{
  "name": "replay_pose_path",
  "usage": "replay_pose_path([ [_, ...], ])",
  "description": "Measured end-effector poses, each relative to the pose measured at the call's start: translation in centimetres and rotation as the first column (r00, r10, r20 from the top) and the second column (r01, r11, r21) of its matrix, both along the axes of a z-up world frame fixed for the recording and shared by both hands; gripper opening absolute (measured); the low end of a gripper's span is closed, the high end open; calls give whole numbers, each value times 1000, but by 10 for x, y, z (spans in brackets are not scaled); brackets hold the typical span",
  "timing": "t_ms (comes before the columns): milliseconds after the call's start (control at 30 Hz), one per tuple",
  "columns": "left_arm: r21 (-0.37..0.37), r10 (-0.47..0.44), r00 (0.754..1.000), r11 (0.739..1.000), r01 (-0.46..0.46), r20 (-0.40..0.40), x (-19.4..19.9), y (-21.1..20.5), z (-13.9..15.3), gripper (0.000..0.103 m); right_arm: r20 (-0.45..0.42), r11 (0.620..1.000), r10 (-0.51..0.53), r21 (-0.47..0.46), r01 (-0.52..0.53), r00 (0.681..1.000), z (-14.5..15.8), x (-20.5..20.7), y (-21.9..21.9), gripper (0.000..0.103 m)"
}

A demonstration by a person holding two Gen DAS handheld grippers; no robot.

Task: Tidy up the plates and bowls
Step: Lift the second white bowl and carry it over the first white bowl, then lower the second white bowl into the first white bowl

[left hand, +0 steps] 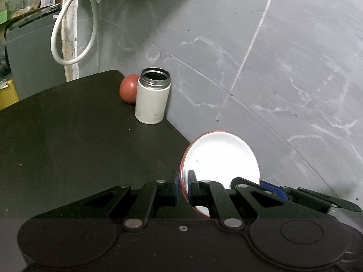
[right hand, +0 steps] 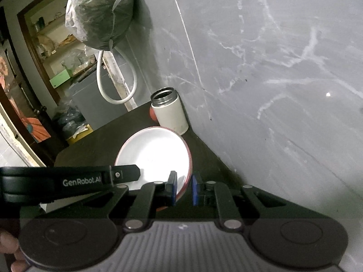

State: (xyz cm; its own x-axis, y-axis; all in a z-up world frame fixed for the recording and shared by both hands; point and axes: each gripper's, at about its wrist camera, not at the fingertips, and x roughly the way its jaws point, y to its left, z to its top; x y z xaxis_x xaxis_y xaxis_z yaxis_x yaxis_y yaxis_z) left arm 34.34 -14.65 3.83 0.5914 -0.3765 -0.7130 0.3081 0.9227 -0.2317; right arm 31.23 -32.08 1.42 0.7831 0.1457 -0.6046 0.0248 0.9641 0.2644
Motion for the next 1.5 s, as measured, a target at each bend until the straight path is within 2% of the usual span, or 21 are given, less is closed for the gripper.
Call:
replay_pose_path([
  [367,-3,-18,999,1000,18,-41,-33,-3,-3,7,-36,998,58,0,-58,998,-3,-32,-10,15],
  [833,46,-121,986,991,127,-118,-65,-24,-17,8,-143,996,88,12,-87,986,-16,-70,-31,16],
  [1200,28,-144,972,988,152,-188,-72,-26,-28,8,-204,994,109,7,-110,973,-19,-86,-35,17],
  [1500,42,-136,958,988,151,-251,-74,-24,-36,9,-242,988,148,-7,-155,959,-21,-88,-31,17],
])
